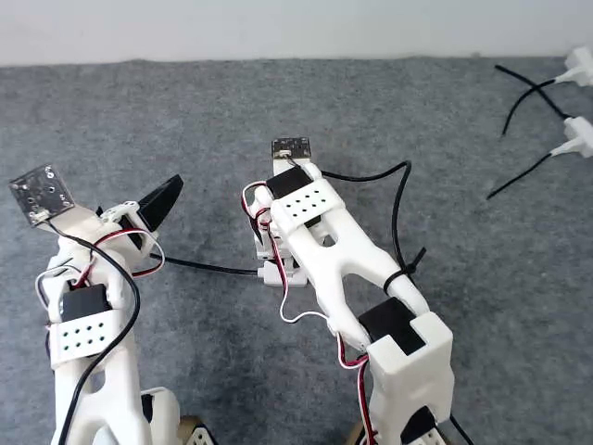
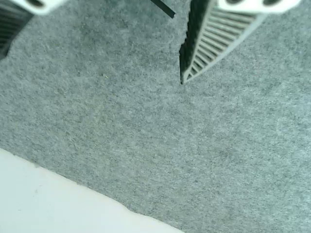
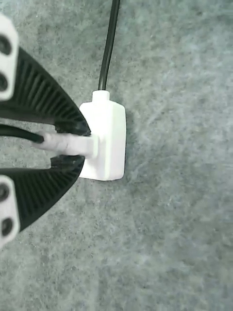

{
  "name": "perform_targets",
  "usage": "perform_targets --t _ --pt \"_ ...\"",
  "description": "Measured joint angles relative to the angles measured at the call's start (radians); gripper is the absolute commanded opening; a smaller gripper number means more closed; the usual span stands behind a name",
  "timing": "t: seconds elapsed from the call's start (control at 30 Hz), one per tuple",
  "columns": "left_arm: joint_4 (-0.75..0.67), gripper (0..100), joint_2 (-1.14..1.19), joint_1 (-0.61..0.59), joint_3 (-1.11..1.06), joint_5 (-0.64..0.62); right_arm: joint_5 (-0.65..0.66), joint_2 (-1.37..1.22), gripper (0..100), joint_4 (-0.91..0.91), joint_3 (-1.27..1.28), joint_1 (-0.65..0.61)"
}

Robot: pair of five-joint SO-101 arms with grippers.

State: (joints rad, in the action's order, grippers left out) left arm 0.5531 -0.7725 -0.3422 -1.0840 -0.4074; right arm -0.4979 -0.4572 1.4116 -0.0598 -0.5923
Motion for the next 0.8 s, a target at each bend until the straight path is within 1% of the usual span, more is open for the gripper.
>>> perform_targets --t 0.27,0.37,0.43,0.8 --pt "0.000 50 0.000 0.000 0.000 0.000 -0.003 0.002 0.8 -0.018 0.018 0.000" --pt "0.000 50 0.000 0.000 0.000 0.000 -0.043 0.002 0.8 -0.038 0.021 0.000" --pt "0.000 50 0.000 0.000 0.000 0.000 -0.048 0.002 0.8 -0.054 0.034 0.002" --pt "0.000 50 0.000 0.000 0.000 0.000 -0.051 -0.021 0.8 -0.038 0.035 -0.015"
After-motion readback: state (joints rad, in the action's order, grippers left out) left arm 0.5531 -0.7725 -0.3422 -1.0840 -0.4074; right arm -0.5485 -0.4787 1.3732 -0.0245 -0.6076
